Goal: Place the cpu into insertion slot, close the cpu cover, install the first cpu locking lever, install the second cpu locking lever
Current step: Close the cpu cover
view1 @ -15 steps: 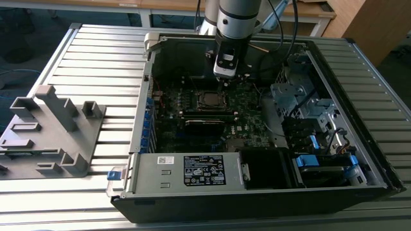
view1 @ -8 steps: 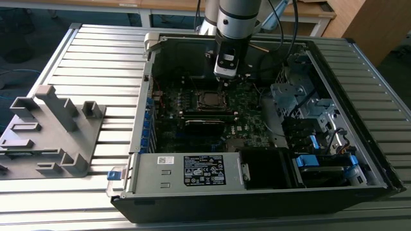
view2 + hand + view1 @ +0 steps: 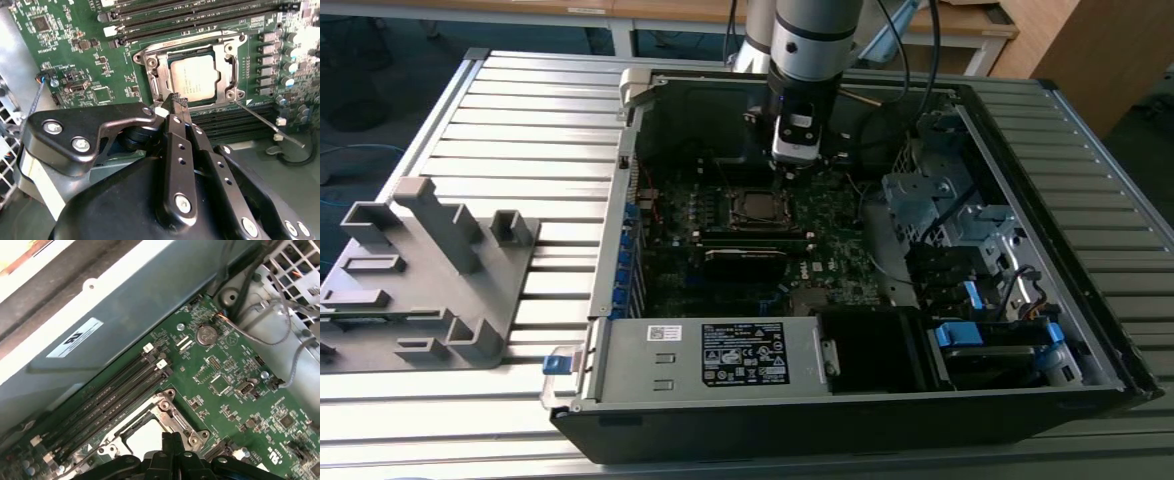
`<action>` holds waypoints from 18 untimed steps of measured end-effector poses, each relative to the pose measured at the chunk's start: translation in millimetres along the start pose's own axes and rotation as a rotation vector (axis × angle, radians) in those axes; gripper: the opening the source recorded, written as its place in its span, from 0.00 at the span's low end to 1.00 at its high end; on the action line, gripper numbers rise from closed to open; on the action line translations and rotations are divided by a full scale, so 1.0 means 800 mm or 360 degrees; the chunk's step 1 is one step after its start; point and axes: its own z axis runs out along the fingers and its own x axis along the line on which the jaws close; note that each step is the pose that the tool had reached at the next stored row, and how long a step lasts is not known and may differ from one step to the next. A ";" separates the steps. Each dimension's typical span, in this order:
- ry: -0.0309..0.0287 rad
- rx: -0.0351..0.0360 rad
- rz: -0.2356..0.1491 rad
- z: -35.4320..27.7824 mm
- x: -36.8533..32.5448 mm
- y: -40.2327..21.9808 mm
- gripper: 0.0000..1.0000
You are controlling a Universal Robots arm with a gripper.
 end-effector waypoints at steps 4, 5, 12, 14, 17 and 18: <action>0.00025 0.0002 -0.0101 0.0010 0.0000 0.0000 0.10; 0.00032 0.0003 -0.0129 0.0013 0.0000 0.0000 0.10; 0.00078 0.0007 -0.0320 0.0029 -0.0001 -0.0001 0.10; 0.00091 0.0008 -0.0369 0.0032 -0.0001 -0.0001 0.10; 0.00104 0.0009 -0.0423 0.0035 -0.0001 -0.0001 0.10; 0.00107 0.0009 -0.0433 0.0036 -0.0001 -0.0001 0.10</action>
